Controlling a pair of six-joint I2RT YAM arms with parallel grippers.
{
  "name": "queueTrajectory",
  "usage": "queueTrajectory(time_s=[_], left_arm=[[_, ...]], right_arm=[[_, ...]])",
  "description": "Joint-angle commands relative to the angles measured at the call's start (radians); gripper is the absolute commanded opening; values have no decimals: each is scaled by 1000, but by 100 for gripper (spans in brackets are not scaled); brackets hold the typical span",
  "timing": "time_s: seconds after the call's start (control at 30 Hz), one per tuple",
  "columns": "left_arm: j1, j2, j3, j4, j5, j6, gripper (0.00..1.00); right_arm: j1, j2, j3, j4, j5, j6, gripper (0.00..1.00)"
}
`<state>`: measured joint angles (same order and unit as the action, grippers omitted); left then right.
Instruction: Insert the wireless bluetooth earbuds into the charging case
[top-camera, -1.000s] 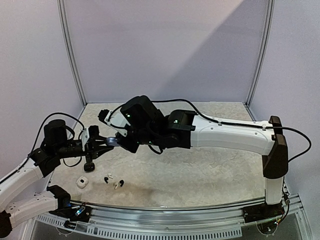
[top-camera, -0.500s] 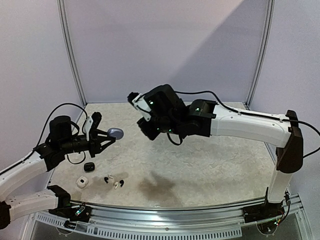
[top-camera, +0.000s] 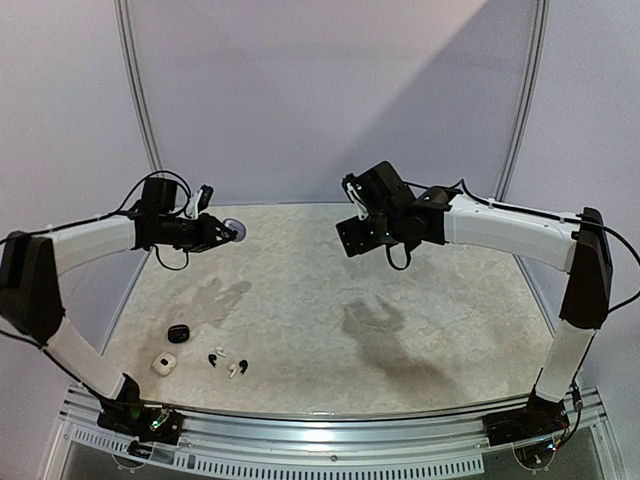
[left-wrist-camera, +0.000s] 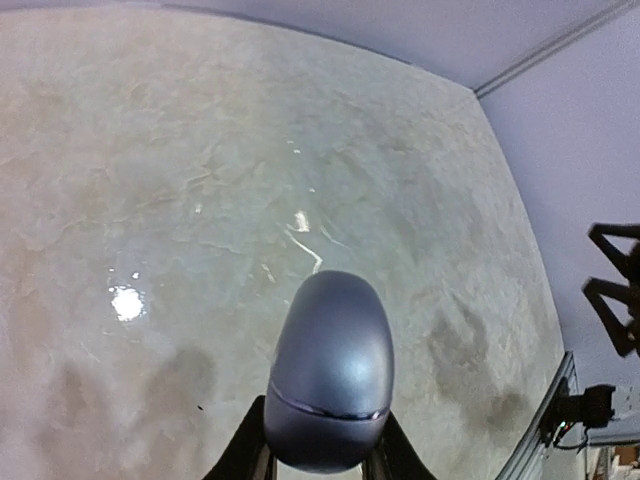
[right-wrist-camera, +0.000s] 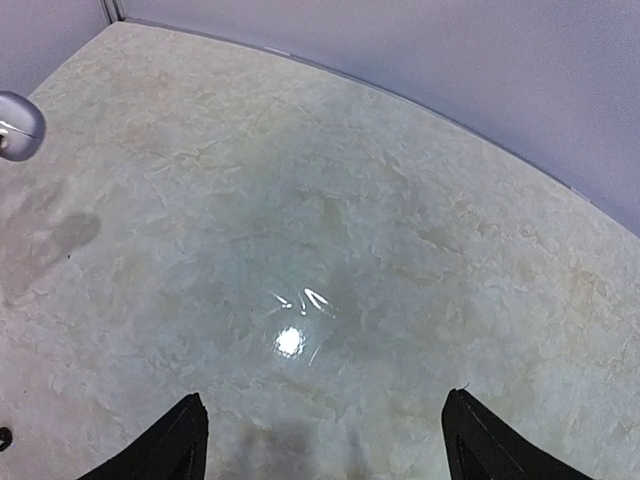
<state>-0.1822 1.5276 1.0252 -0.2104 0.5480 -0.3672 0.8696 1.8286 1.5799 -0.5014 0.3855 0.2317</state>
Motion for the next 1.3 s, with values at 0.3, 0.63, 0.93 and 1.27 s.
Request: queueTrajectory(time_s=[0.3, 0.63, 0.93, 1.27], left_arm=[[123, 559, 337, -165, 101, -236, 0], [135, 633, 385, -307, 34, -205, 93], [135, 436, 466, -678, -72, 212, 99], [135, 69, 188, -1111, -326, 1645, 99]], right_arm=[[-27, 153, 244, -158, -40, -88, 83], [-26, 123, 257, -175, -36, -109, 83], [-26, 106, 253, -92, -98, -186, 84], [-26, 66, 174, 24, -185, -272, 99]])
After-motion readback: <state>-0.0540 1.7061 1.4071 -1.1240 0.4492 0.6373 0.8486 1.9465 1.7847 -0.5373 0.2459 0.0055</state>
